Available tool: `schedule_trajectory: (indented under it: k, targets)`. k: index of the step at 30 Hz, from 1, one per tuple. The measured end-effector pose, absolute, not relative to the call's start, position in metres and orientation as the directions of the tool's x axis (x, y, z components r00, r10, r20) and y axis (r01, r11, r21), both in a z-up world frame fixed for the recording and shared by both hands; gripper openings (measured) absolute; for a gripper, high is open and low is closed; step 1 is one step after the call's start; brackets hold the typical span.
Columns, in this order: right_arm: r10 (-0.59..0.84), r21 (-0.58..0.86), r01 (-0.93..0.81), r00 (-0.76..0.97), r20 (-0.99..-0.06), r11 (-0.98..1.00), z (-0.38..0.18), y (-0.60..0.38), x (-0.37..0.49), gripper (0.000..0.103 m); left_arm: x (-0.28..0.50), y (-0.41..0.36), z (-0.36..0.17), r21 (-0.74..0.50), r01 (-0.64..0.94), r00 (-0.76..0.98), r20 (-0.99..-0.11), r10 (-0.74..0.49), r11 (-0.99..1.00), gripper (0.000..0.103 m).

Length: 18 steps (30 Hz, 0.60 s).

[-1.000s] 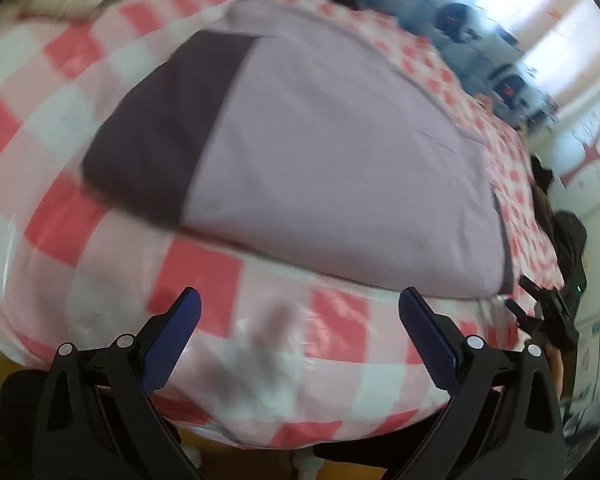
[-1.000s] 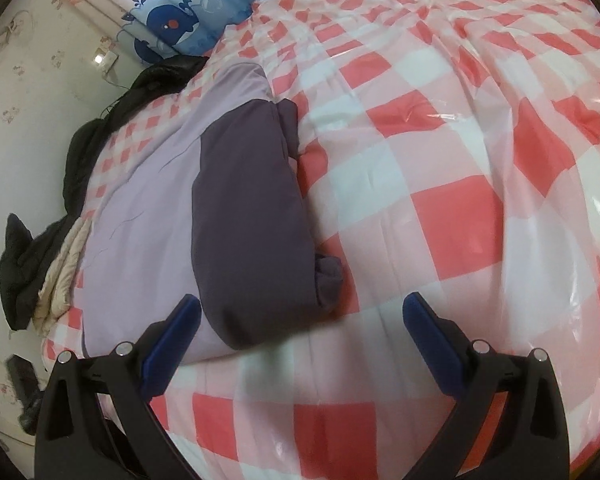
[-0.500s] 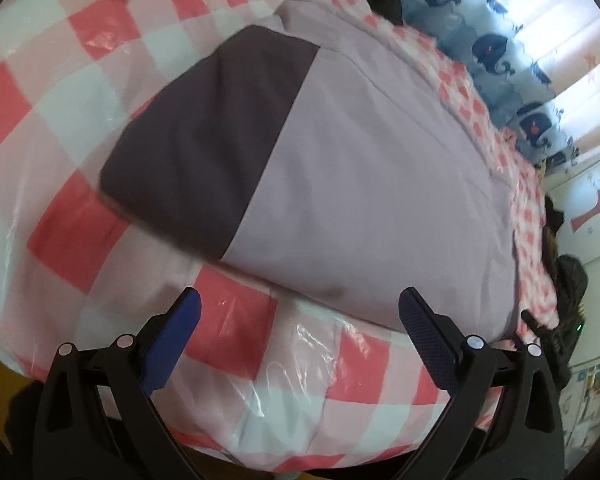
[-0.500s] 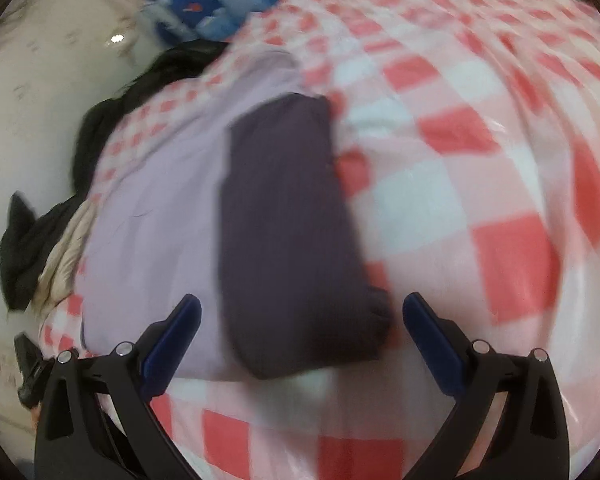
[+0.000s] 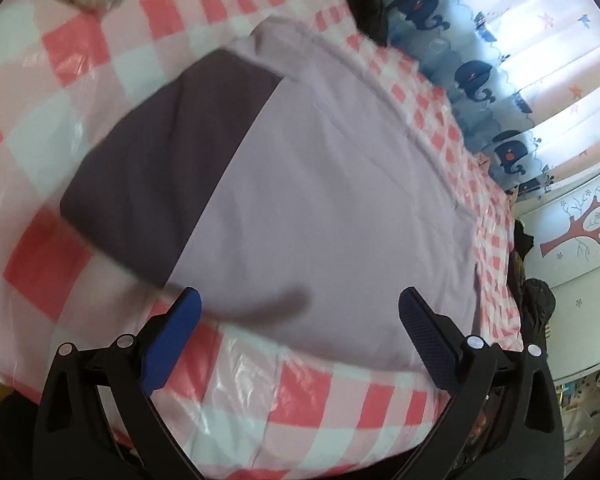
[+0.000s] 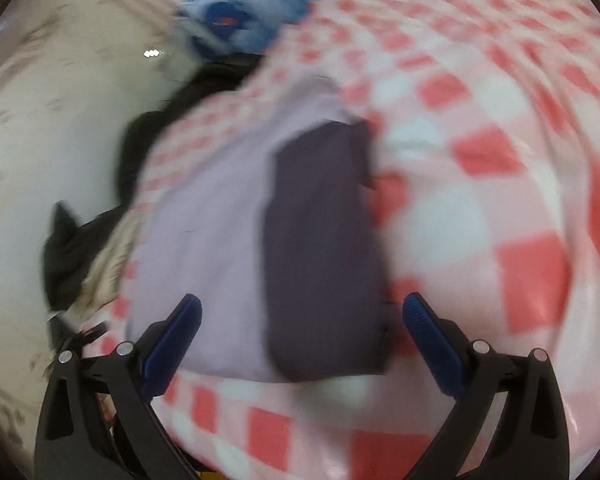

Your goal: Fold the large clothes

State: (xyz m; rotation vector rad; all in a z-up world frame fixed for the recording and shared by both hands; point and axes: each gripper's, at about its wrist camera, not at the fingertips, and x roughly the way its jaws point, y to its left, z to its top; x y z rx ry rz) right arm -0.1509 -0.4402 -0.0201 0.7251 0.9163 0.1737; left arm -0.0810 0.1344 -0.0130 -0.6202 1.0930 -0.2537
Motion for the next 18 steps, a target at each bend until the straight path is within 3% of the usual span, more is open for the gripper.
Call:
schedule_trajectory:
  k: [3, 9, 12, 18]
  targets:
    - [0.462, 0.681, 0.206, 0.595, -0.658, 0.703, -0.04, -0.444, -0.155, 0.097, -0.084, 0.14, -0.028, -0.585, -0.129, 0.421, -0.763, -0.49, 0.801, 0.095]
    - [0.53, 0.722, 0.09, 0.618, -0.581, 0.686, -0.029, -0.427, -0.15, 0.098, -0.079, 0.165, -0.049, -0.652, -0.206, 0.418, -0.733, -0.537, 0.73, 0.095]
    - [0.5, 0.688, 0.181, 0.563, -0.658, 0.703, -0.046, -0.43, -0.135, 0.098, -0.074, 0.168, -0.053, -0.672, -0.21, 0.41, -0.72, -0.56, 0.71, 0.095]
    - [0.493, 0.683, 0.163, 0.577, -0.651, 0.712, -0.052, -0.418, -0.13, 0.098, -0.064, 0.175, -0.056, -0.682, -0.214, 0.442, -0.706, -0.553, 0.7, 0.095]
